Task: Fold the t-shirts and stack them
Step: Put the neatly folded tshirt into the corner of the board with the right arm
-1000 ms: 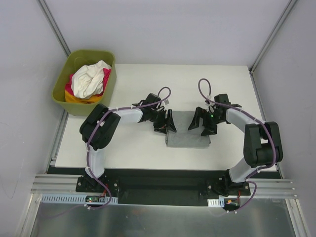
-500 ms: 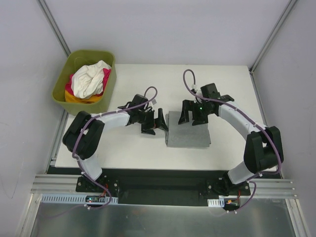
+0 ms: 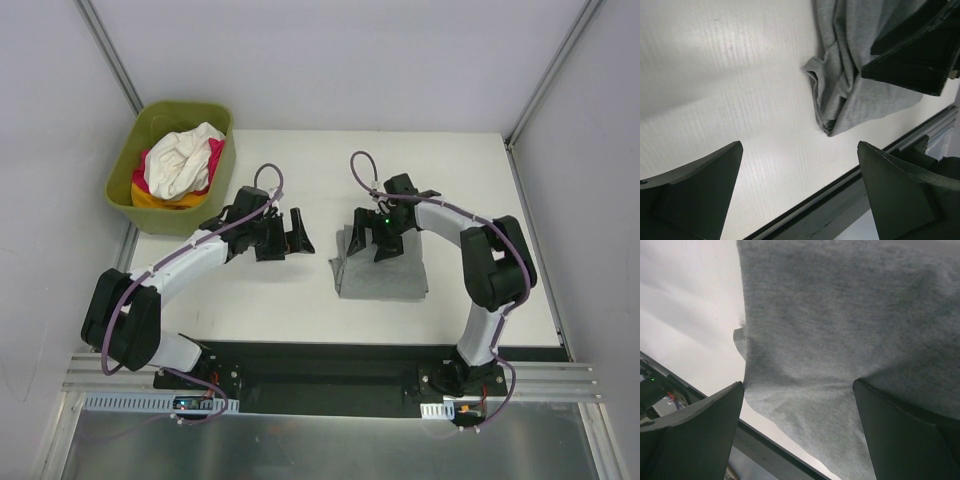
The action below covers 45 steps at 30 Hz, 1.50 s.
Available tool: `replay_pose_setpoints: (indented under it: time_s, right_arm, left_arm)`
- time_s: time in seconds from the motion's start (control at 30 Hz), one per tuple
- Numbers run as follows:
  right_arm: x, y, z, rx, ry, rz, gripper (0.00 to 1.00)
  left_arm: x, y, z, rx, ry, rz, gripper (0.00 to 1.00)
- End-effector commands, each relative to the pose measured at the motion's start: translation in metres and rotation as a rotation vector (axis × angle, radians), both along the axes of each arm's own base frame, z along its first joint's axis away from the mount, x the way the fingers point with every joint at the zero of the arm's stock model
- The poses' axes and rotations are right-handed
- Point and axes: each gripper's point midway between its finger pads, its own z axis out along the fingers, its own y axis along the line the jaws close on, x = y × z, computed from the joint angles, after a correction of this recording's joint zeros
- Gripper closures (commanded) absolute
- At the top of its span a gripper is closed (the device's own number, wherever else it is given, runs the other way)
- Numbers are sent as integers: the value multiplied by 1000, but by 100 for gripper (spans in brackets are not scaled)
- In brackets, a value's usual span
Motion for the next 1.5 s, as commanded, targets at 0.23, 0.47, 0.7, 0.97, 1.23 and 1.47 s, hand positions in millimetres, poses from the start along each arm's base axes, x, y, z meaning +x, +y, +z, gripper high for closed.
replay_pose_setpoints:
  time_s: [0.23, 0.47, 0.7, 0.97, 1.23, 1.47]
  right_arm:
    - [-24, -106, -5, -112, 27, -84, 3]
    - [-23, -178, 4, -262, 27, -207, 3]
    - [-8, -191, 47, -387, -95, -244, 3]
    - [-7, -119, 49, -440, -158, -98, 3]
    - [-21, -37, 28, -359, -103, 94, 3]
    - [-56, -47, -3, -368, 6, 59, 3]
  left_arm:
    - [18, 30, -1, 129, -37, 50, 1]
    - [36, 27, 3, 139, -27, 27, 1]
    - [47, 31, 9, 144, -42, 34, 1]
    - [44, 35, 3, 148, -25, 38, 1]
    - [37, 44, 0, 158, -17, 69, 1]
    - [40, 51, 0, 160, -19, 92, 1]
